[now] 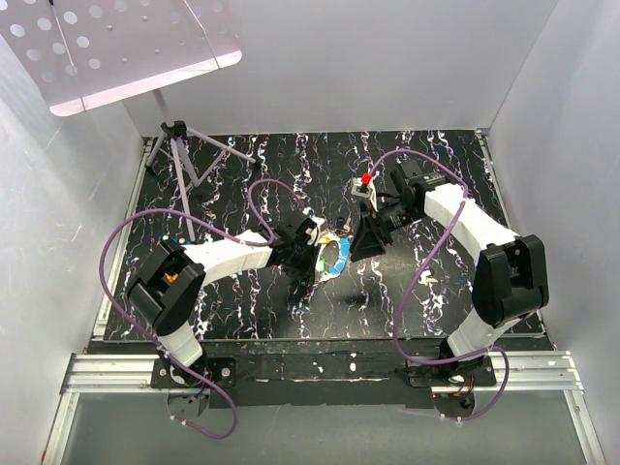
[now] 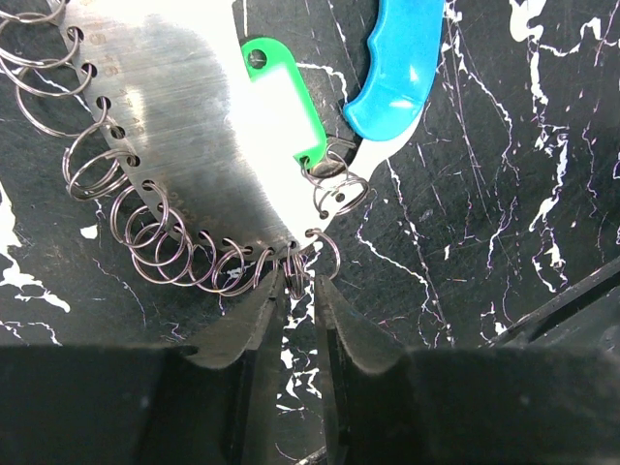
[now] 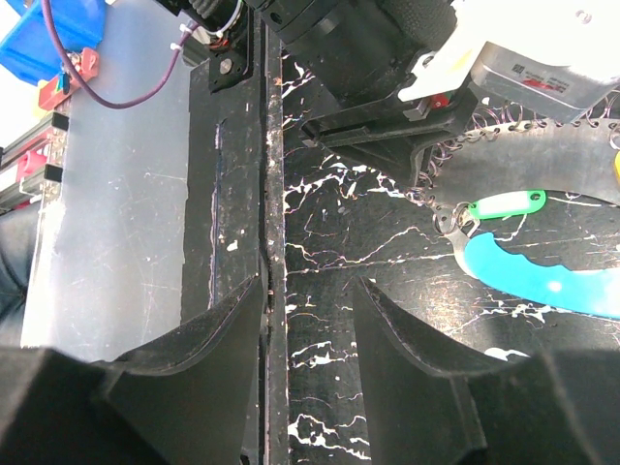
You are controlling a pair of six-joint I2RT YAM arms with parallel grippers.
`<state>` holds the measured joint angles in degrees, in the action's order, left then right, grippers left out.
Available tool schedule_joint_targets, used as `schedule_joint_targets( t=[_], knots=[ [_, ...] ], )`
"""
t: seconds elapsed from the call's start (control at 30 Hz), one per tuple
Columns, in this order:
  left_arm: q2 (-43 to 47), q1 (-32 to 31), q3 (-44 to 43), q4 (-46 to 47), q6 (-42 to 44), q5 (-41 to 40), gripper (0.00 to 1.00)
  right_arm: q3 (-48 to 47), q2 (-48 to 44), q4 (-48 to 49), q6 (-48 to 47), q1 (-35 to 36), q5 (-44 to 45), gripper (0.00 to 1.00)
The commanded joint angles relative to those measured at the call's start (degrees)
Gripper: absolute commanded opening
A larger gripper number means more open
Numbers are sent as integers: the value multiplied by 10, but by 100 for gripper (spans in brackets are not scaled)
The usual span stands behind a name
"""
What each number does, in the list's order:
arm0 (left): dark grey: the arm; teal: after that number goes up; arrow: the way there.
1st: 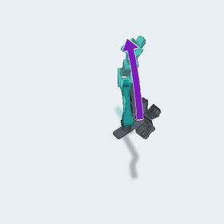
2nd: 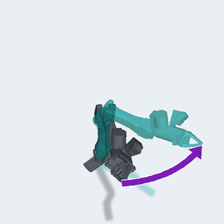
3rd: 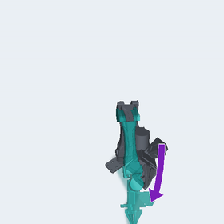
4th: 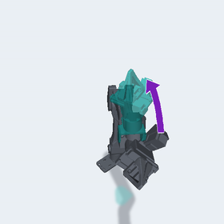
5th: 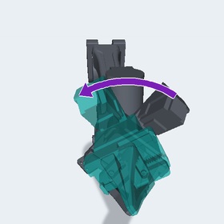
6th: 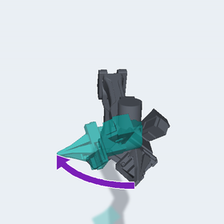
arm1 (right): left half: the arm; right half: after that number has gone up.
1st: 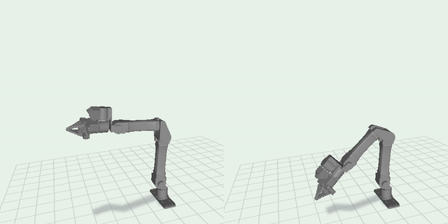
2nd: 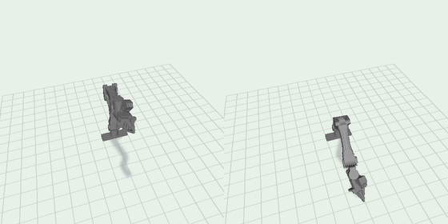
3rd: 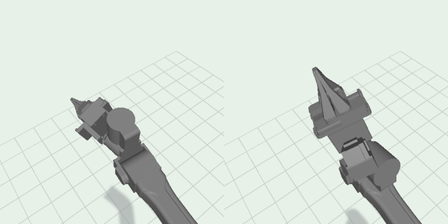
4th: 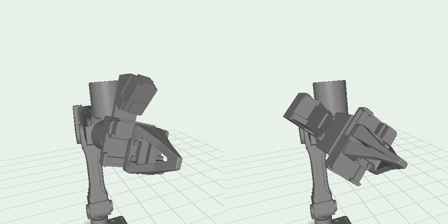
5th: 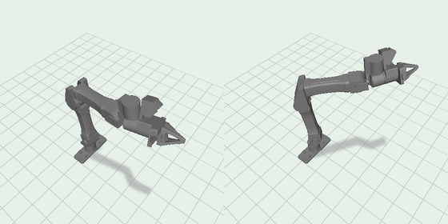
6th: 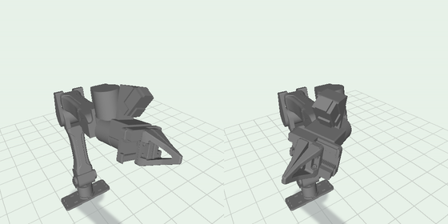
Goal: Put the keys on the keyring
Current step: Pick up the keyring from the center of the board.
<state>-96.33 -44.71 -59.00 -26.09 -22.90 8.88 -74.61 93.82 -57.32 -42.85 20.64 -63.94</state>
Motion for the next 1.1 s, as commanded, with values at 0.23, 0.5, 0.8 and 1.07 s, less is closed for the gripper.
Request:
schedule_joint_targets(
  t=[0.23,0.5,0.8,1.07],
  knots=[
    [-10,-5,-21,-7,0,-6,19,-29,1,-22,-18,1,-8,50],
    [-18,-5,-22,-4,-5,0,19,-30,1,-24,-21,1,-10,50],
    [-20,-4,-22,-2,-6,-1,12,-30,0,-25,-22,2,-10,50],
    [12,-4,-16,7,13,5,0,-32,2,-30,-28,1,-9,50]
  ],
)
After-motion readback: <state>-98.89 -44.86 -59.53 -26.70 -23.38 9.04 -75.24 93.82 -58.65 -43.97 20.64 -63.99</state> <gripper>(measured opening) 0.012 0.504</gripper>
